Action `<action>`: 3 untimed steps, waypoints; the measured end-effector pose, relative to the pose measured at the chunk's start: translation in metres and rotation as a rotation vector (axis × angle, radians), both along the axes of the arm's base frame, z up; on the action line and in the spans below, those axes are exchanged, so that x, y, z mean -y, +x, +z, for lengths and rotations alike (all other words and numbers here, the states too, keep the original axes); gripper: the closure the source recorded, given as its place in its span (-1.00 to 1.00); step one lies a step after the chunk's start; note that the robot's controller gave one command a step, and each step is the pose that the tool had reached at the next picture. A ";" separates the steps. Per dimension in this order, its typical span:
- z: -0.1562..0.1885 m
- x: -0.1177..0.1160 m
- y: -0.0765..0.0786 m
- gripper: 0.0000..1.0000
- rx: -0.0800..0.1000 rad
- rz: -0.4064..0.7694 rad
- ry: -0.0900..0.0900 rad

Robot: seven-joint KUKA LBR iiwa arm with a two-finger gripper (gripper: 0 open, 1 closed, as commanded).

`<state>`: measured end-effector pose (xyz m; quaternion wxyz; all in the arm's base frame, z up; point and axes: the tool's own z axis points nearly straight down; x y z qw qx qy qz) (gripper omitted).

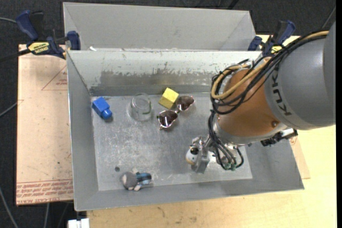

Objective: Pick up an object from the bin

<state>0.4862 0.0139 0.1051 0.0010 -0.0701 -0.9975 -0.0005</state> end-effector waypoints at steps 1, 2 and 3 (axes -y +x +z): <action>0.013 0.000 0.001 1.00 0.004 0.000 0.000; 0.022 0.000 0.001 1.00 0.006 0.001 0.000; 0.029 0.000 0.000 1.00 0.000 0.001 0.000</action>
Offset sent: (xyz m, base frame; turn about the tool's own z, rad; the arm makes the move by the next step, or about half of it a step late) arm 0.0001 0.0000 0.0316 0.0000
